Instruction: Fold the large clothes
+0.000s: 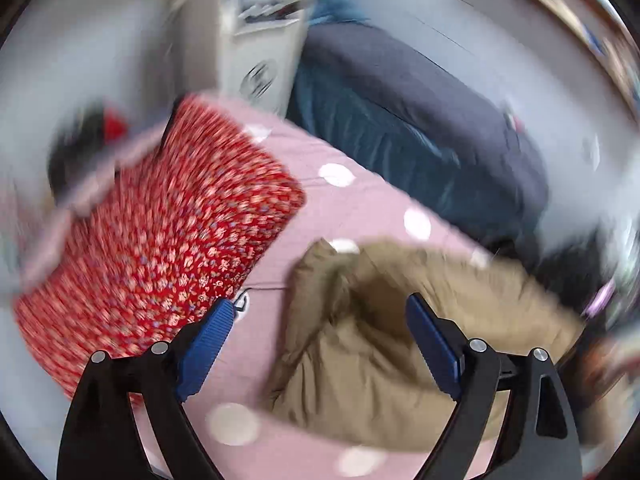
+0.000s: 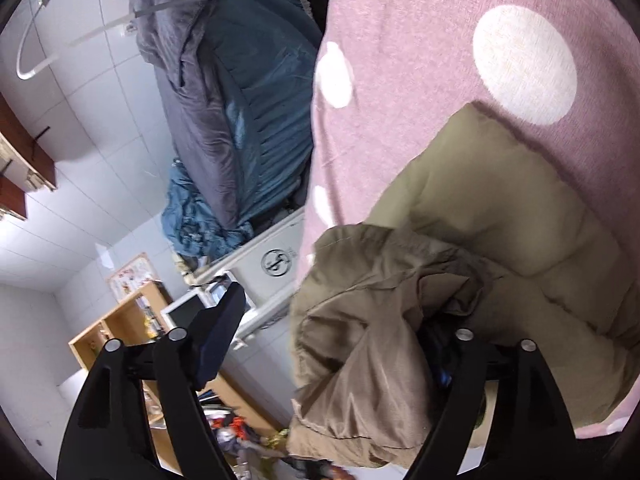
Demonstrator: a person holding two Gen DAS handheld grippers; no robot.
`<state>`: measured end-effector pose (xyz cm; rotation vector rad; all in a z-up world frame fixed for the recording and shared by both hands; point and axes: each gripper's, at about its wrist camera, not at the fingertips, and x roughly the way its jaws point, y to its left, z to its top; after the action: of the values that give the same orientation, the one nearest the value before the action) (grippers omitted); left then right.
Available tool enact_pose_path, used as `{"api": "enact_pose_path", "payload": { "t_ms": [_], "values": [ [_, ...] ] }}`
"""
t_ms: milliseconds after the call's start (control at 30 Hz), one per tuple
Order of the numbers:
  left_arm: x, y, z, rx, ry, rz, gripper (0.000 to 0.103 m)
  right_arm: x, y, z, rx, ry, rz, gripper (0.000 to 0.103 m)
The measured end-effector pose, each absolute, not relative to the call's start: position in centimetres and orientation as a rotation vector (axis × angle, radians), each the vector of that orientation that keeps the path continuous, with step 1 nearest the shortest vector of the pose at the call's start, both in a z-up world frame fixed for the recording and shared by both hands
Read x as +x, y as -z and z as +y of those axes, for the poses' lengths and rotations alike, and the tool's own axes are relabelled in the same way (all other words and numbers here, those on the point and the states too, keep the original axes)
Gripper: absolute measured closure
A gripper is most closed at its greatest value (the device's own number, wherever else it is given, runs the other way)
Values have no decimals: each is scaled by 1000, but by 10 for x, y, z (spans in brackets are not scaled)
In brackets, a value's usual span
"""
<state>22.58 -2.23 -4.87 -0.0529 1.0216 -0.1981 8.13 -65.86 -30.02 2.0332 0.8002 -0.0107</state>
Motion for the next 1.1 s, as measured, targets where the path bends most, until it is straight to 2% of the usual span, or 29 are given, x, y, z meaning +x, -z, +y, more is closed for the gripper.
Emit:
{"api": "enact_pose_path", "payload": {
  "t_ms": [67,267,367,433,533,667,700,767,900,1033,1100],
  "values": [
    [188,58,-59,51,259,985,12,73,296,-660,2124,-16,726,20],
    [84,127,-185,401,512,964,12,47,271,-670,2271,-73,607,14],
    [91,151,-205,379,463,1011,13,37,253,-673,2255,-27,722,11],
    [108,157,-211,345,411,1013,14,42,221,-679,2036,-24,871,12],
    [140,165,-225,378,341,1003,14,52,168,-681,1642,-7,986,12],
    [172,155,-240,364,302,965,12,47,115,-653,1202,64,968,11],
    [180,151,-244,360,298,961,11,45,97,-633,1019,49,950,12],
    [191,146,-248,352,300,957,11,40,81,-606,884,-100,900,12],
    [206,154,-259,379,294,970,9,13,74,-583,936,-163,766,11],
    [210,162,-261,389,279,979,8,25,103,-509,501,-35,994,9],
    [213,164,-259,389,275,988,7,28,123,-474,297,6,1033,9]
  ]
}}
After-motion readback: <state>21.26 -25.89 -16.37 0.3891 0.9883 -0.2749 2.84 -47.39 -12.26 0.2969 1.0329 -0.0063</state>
